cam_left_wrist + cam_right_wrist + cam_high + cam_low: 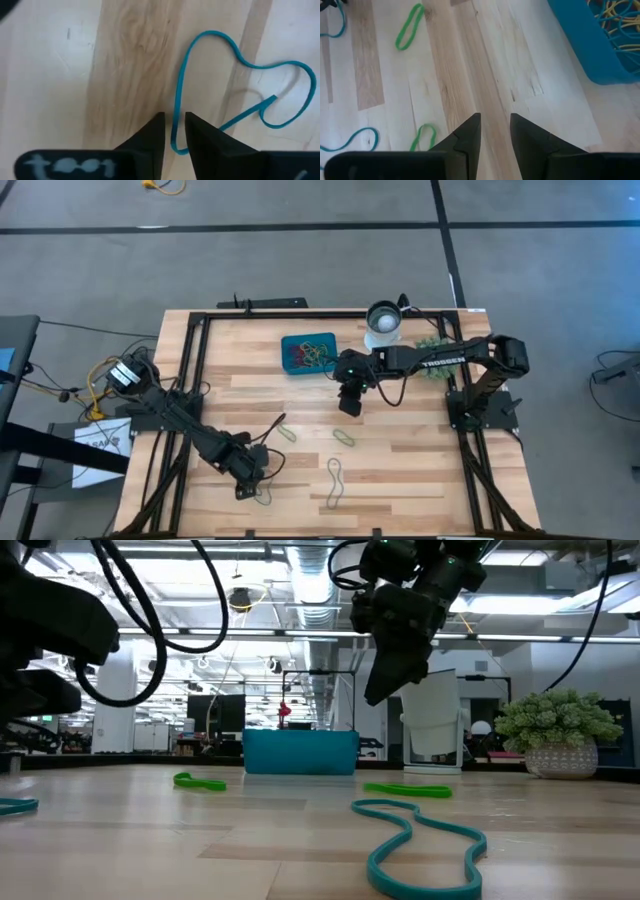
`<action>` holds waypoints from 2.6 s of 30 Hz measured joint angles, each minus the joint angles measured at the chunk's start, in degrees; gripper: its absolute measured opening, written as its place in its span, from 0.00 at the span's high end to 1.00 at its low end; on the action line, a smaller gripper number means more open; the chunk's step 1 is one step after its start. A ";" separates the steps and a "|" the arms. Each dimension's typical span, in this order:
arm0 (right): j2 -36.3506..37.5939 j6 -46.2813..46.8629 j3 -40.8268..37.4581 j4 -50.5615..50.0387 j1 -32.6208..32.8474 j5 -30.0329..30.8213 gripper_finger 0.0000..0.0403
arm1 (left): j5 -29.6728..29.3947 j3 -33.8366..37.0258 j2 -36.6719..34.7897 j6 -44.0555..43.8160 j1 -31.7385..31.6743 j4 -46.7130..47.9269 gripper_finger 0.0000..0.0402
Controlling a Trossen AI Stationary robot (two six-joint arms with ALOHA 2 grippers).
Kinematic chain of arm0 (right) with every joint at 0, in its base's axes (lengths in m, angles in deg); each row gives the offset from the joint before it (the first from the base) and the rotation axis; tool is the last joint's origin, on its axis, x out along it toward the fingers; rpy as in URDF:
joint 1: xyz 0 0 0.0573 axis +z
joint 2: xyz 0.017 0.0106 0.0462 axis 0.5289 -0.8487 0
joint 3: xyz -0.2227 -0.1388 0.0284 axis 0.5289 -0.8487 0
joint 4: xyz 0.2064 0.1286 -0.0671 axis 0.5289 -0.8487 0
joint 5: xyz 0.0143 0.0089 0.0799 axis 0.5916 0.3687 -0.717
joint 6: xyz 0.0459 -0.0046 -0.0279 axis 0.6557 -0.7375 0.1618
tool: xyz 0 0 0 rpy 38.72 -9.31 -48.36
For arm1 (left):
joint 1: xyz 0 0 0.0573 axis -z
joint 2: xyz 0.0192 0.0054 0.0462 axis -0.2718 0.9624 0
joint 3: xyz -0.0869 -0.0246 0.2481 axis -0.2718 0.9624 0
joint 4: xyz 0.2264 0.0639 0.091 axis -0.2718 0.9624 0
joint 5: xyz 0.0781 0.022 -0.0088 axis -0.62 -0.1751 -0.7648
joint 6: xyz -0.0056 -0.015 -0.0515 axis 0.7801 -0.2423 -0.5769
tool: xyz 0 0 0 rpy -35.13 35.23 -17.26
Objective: Pick and place items into bin
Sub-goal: Put the blue rubber band into the blue bin
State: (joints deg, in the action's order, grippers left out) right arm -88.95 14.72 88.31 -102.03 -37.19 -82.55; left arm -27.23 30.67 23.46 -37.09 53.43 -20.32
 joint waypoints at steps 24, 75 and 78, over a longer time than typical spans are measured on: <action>0.00 0.04 -0.02 0.44 0.95 -0.14 0.76 | -35.95 -22.58 1.03 35.36 -7.86 30.83 1.00; 0.00 7.53 -0.04 -2.79 19.10 10.56 0.76 | -7.81 -34.16 23.66 76.84 -61.87 -6.11 1.00; 0.00 7.53 -0.04 -2.78 19.08 10.58 0.76 | -7.68 -34.18 23.80 76.81 -61.81 -5.59 1.00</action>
State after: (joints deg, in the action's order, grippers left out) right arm -88.95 22.25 88.27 -104.81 -18.11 -71.97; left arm -34.90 -3.51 47.26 39.72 -8.37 -25.91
